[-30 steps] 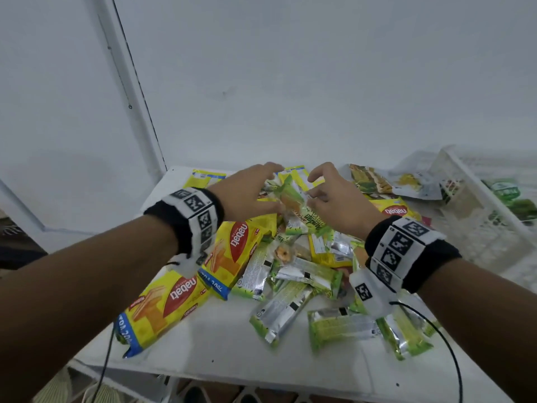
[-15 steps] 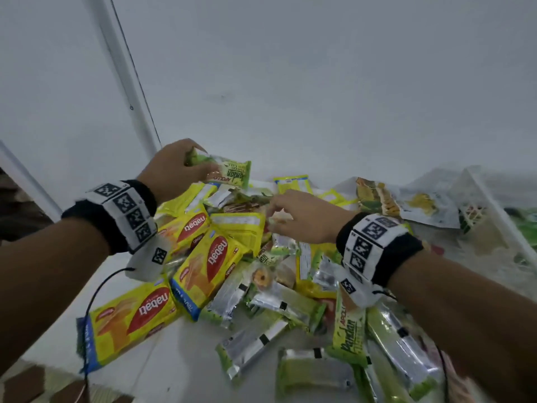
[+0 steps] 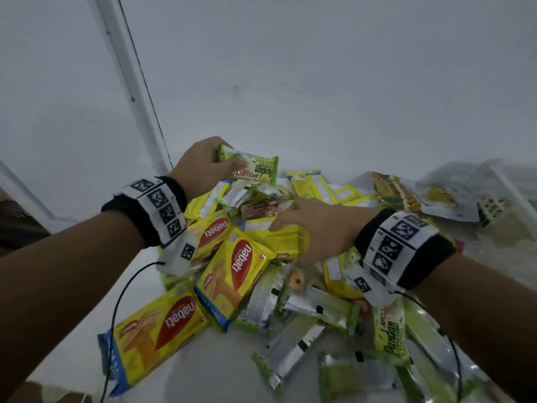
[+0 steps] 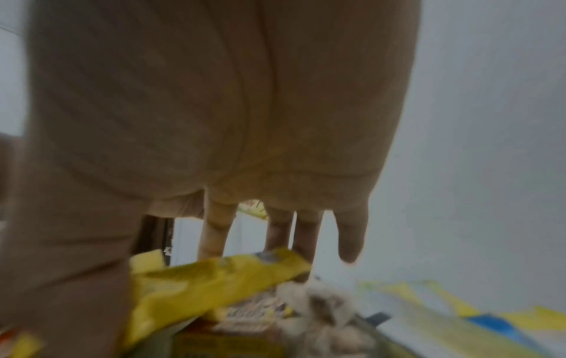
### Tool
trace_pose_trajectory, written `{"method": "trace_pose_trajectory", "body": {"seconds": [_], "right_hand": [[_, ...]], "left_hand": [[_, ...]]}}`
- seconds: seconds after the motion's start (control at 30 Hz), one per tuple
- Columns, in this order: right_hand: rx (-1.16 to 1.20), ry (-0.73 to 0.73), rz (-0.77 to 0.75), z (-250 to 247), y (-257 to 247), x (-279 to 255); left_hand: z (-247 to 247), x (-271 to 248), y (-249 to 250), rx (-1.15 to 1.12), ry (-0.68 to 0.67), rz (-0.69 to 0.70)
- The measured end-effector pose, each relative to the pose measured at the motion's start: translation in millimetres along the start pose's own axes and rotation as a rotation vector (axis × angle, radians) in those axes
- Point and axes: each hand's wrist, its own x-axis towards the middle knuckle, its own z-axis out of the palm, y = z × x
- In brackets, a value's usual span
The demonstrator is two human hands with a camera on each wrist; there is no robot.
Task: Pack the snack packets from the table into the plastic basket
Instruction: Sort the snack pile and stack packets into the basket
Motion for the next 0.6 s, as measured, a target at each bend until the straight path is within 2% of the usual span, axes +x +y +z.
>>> {"method": "trace_pose_trajectory", "body": {"seconds": [0.1,0.17,0.23,0.33,0.43,0.5,0.6], "right_hand": [[0.075,-0.171,0.090,-11,4,-23],[0.124,-0.212,0.105,-11,4,-28],[0.140,-0.138,0.096,-6,7,-22],[0.168,0.052,0.044,3,11,-3],[0.154,0.206,0.064,4,9,15],[0.075,0.223,0.101,3,5,29],[-0.066,0.128,0.178,7,2,47]], "left_hand": [[-4,10,-4,-0.063,-0.033,0.000],[-2,14,-2,-0.101,-0.039,-0.003],[2,16,0,-0.110,-0.043,0.005],[5,17,-2,-0.093,-0.057,0.020],[4,17,-6,-0.072,-0.055,0.019],[2,17,-9,-0.067,-0.045,0.010],[1,18,-12,-0.074,-0.047,-0.001]]}}
